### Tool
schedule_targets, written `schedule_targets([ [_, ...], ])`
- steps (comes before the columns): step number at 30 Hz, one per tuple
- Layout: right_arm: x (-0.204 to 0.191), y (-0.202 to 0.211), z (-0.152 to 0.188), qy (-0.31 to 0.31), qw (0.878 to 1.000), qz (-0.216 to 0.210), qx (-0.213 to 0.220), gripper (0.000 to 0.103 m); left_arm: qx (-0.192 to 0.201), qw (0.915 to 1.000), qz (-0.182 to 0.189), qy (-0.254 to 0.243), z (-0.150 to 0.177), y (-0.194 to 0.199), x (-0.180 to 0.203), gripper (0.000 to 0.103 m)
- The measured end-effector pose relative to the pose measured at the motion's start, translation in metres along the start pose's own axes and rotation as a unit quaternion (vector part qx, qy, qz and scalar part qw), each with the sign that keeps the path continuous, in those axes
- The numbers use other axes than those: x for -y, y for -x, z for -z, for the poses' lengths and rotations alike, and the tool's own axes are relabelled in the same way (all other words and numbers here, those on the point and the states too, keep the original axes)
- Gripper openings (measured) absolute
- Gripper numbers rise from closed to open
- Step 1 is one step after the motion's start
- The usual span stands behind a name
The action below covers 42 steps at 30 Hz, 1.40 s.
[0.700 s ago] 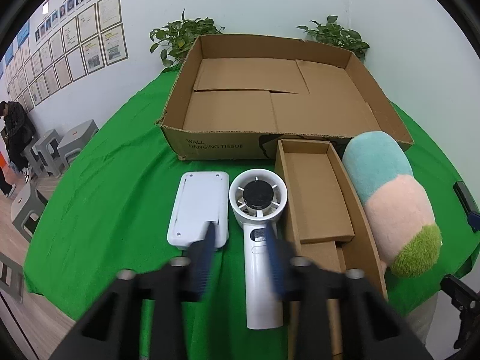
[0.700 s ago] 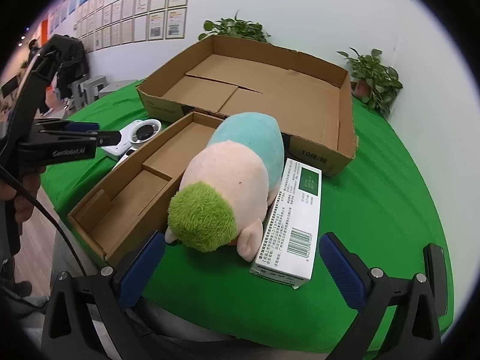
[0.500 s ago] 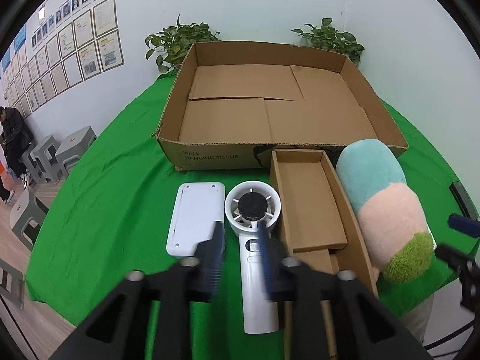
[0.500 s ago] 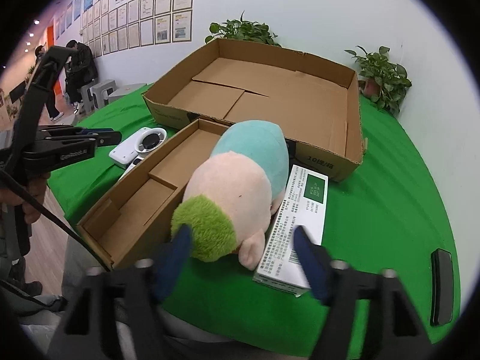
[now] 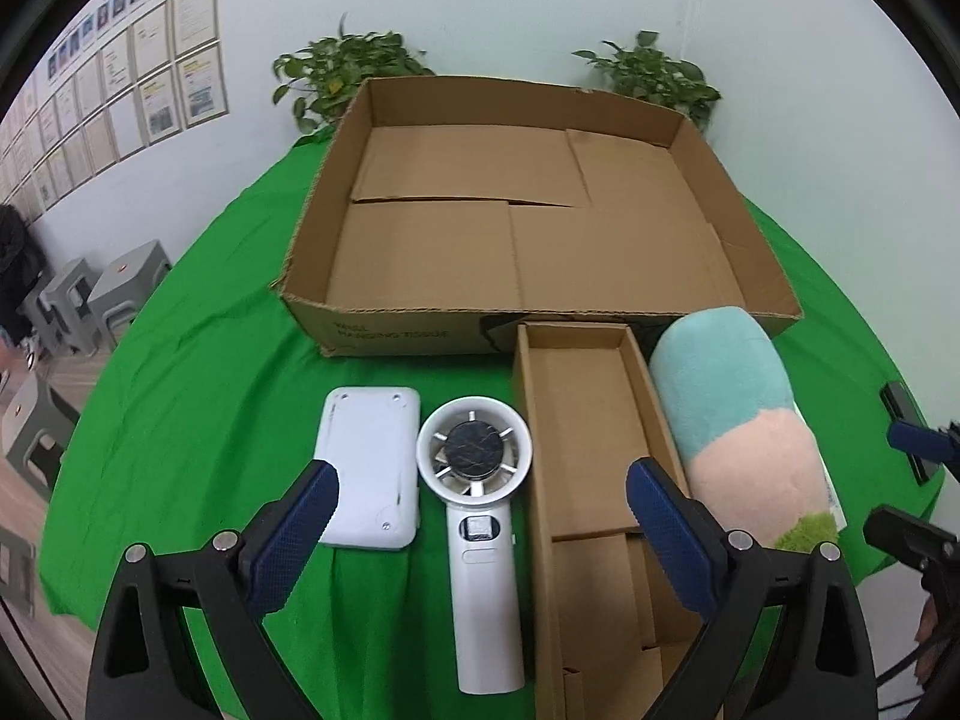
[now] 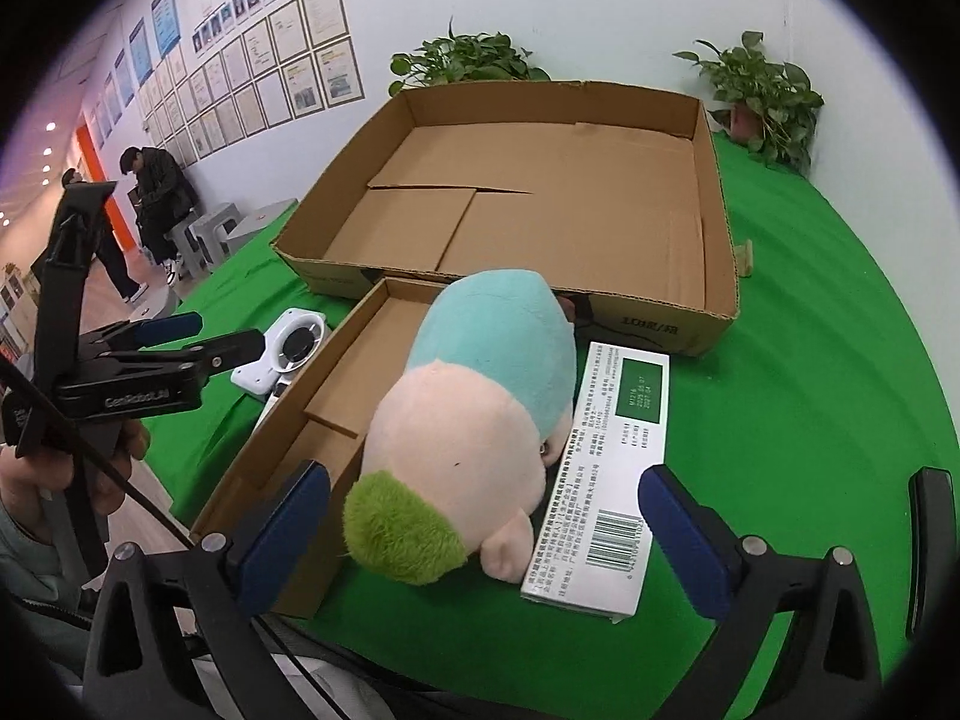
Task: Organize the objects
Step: 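Move both grippers toward the teal-pink plush toy beside the narrow tray, then close both grippers around the plush toy's body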
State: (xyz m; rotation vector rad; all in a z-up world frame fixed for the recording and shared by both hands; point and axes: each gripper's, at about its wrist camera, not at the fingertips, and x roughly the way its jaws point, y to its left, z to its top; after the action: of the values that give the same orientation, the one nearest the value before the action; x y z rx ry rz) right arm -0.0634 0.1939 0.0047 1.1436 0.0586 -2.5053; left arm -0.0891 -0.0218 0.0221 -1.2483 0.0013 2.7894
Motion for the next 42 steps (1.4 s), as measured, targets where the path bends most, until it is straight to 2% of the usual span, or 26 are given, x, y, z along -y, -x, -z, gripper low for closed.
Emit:
schedule_targets([
  [5, 0.0, -0.002, -0.007, 0.002, 1.0, -0.024, 0.003, 0.102, -0.005, 0.9998, 0.016, -0.012, -0.006, -0.005, 0.004, 0.098],
  [8, -0.004, -0.005, -0.011, 0.019, 1.0, -0.021, 0.005, 0.102, -0.007, 0.9997, 0.019, -0.012, -0.01, -0.007, 0.003, 0.098],
  [13, -0.007, -0.015, -0.012, 0.032, 0.999, -0.029, 0.001, 0.102, -0.004, 0.9995, 0.031, 0.0, -0.013, -0.006, -0.005, 0.098],
  [16, -0.006, -0.022, -0.009, 0.03, 0.998, -0.049, -0.011, 0.102, -0.005, 0.9994, 0.035, 0.007, -0.014, -0.005, -0.011, 0.098],
  [20, -0.004, -0.031, -0.004, 0.025, 0.998, -0.056, -0.025, 0.102, -0.011, 0.9964, 0.081, 0.023, -0.017, -0.005, -0.012, 0.098],
  [24, 0.002, -0.034, -0.001, 0.017, 0.998, -0.057, -0.026, 0.102, -0.016, 0.9906, 0.133, 0.029, -0.026, -0.008, 0.002, 0.098],
  [28, 0.01, -0.029, 0.003, 0.014, 0.998, -0.063, -0.014, 0.102, -0.047, 0.9825, 0.179, 0.02, -0.036, -0.023, 0.025, 0.098],
  [34, 0.021, -0.021, 0.014, 0.018, 0.997, -0.079, -0.001, 0.102, -0.109, 0.9573, 0.268, 0.006, -0.044, -0.055, 0.074, 0.098],
  [37, 0.018, -0.028, 0.013, 0.012, 0.996, -0.094, -0.004, 0.102, -0.136, 0.9464, 0.293, 0.001, -0.043, -0.072, 0.093, 0.098],
  [39, 0.013, -0.034, 0.012, 0.011, 0.995, -0.102, -0.01, 0.096, -0.151, 0.9436, 0.295, 0.001, -0.041, -0.082, 0.101, 0.098],
  [40, 0.009, -0.039, 0.012, 0.013, 0.995, -0.101, -0.016, 0.089, -0.152, 0.9447, 0.291, 0.0, -0.039, -0.084, 0.104, 0.098],
  [42, 0.004, -0.05, 0.011, 0.014, 0.995, -0.096, -0.031, 0.085, -0.151, 0.9471, 0.283, -0.005, -0.037, -0.085, 0.109, 0.098],
])
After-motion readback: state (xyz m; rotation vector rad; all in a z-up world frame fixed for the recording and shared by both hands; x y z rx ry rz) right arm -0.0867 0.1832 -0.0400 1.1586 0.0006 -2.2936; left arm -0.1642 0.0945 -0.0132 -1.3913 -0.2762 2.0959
